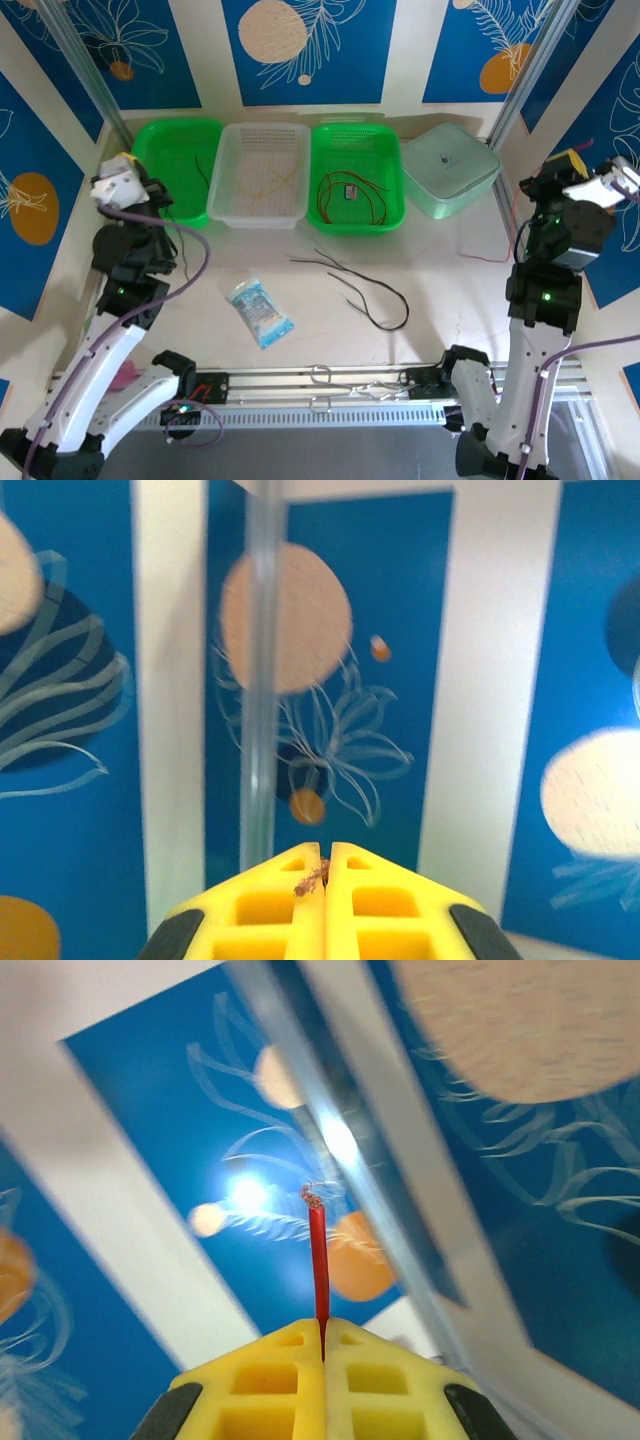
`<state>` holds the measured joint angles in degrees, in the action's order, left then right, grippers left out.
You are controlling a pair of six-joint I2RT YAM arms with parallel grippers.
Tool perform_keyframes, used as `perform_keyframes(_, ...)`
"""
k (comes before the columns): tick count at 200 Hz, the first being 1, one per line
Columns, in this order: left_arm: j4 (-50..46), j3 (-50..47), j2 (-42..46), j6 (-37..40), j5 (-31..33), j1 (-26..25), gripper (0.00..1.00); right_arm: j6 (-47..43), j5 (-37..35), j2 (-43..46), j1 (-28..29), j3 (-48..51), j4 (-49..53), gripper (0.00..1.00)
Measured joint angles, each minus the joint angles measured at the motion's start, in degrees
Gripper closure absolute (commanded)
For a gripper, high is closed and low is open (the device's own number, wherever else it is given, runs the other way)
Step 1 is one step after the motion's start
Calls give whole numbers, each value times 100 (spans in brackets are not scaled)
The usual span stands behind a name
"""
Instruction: Untangle the cables
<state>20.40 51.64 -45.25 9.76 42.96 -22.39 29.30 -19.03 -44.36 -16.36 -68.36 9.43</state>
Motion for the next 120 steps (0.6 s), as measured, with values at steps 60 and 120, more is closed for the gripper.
perform_keyframes(60, -1309, 138, -332, -911, -717, 166, 100, -299, 1690, -1364, 1388, -1244, -664, 100)
perform_keyframes(120, -1963, 111, -428, -1919, -1305, 442, 100, -960, 2518, -3062, 2837, -3209, -1241, 100)
